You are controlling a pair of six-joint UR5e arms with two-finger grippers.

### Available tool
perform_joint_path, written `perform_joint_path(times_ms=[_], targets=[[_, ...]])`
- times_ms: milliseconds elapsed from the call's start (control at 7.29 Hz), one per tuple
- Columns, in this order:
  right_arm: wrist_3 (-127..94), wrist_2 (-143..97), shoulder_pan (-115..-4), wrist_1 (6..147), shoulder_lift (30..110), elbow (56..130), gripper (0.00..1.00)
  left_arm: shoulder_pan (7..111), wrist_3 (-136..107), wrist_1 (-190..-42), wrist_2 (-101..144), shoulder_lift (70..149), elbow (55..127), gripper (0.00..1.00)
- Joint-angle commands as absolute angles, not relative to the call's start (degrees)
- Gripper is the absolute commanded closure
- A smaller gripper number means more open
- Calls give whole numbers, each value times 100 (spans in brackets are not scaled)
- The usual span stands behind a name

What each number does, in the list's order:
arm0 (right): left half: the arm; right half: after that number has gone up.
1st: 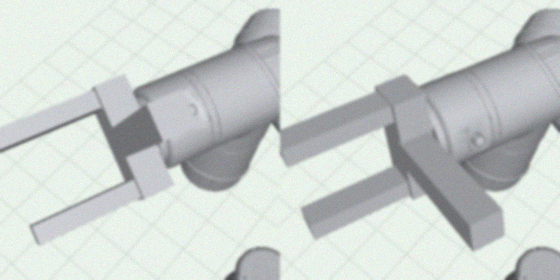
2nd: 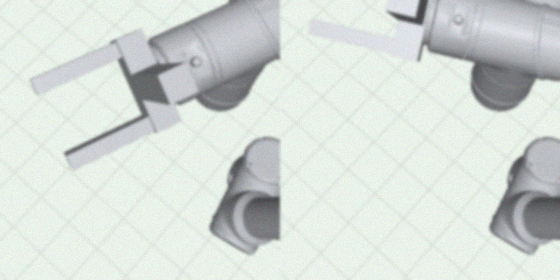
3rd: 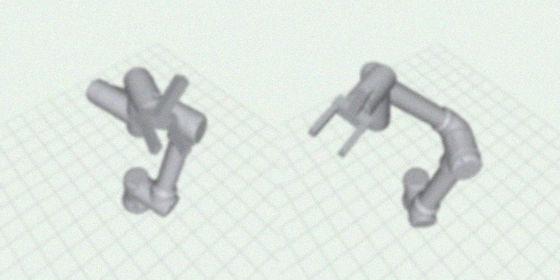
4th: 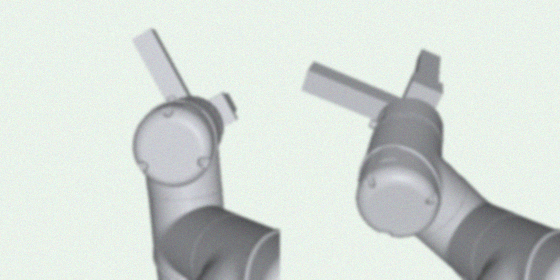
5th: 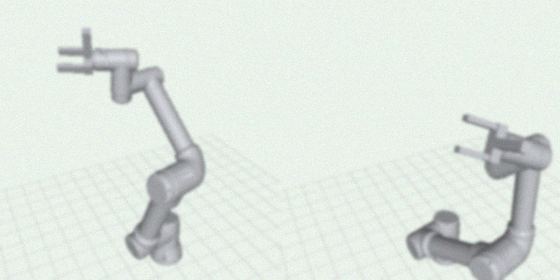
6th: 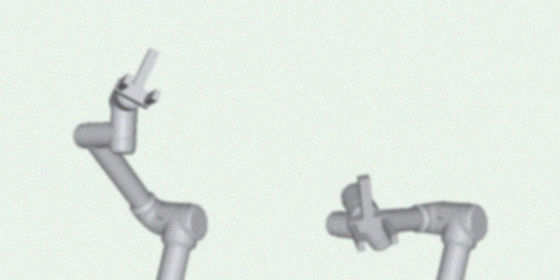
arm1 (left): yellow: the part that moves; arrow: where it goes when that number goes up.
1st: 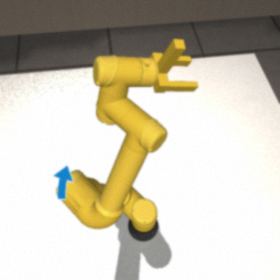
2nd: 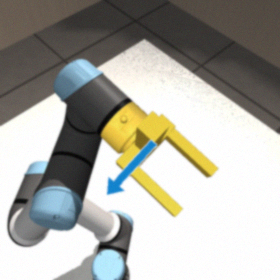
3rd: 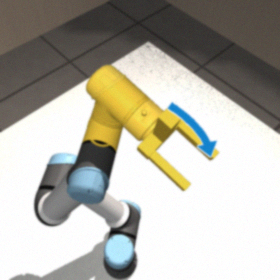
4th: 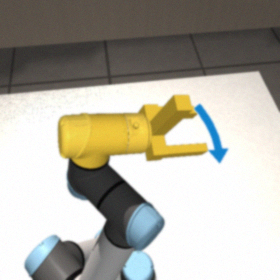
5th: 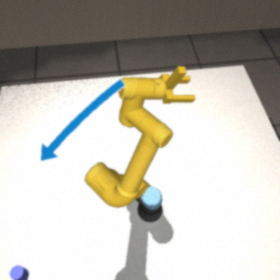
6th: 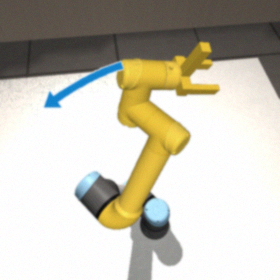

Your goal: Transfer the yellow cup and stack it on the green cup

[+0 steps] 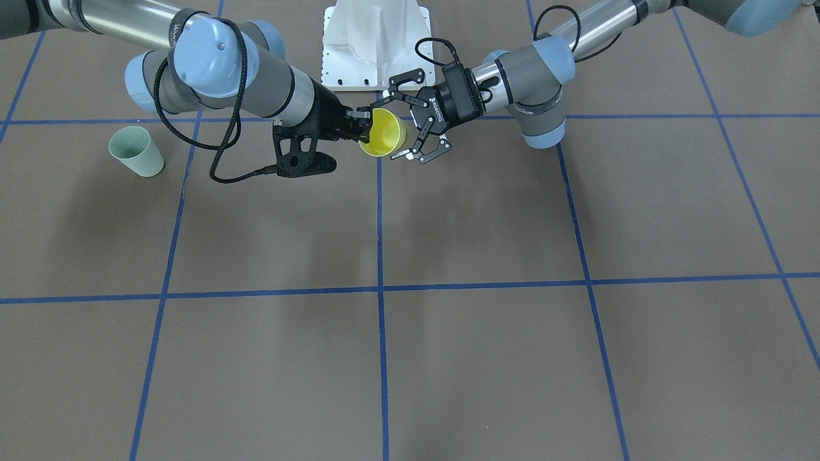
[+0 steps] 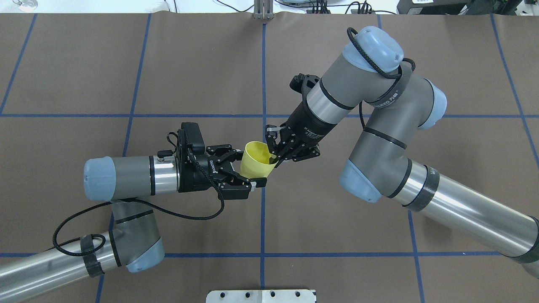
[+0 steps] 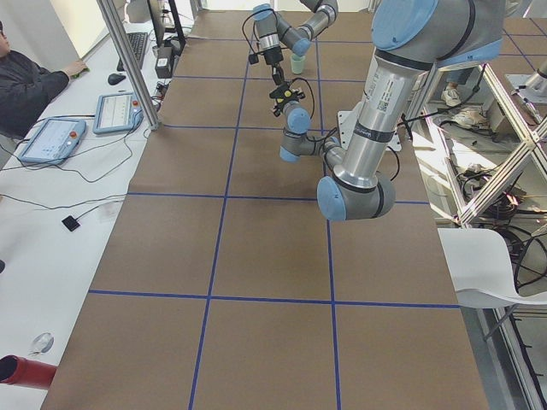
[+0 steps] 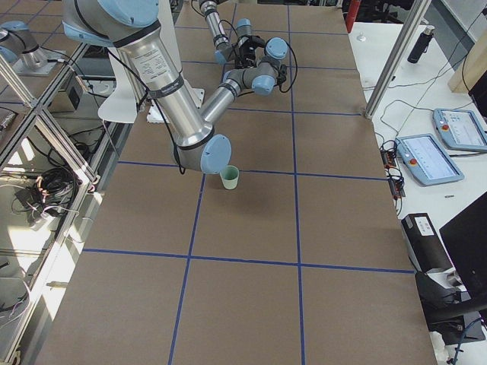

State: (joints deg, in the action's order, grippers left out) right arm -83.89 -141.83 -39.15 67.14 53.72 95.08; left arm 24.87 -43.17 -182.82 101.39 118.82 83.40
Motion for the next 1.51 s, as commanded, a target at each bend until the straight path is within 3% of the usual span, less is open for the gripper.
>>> perform_joint_path(times_ms=[0, 412, 686, 961, 1373], targets=[[-8376, -14194, -4235, 6715, 5711, 9589, 100, 2487, -4577, -18281, 10143, 11848, 8376, 0], [-8123, -13714, -4762, 6820, 5792, 9598, 100, 2871, -4693, -17784, 10169, 11455, 8664, 0], [-7115, -13378, -5201, 6838, 6168, 9755, 100, 3285, -4676, -15631, 10239, 10691, 10257, 0], [-5686, -12845, -5536, 7614, 6834, 10638, 100, 3750, -4597, -13291, 10283, 10652, 11194, 0], [-3845, -12113, -5564, 10751, 7126, 12282, 100, 4857, -3996, -11370, 11142, 10678, 11347, 0]])
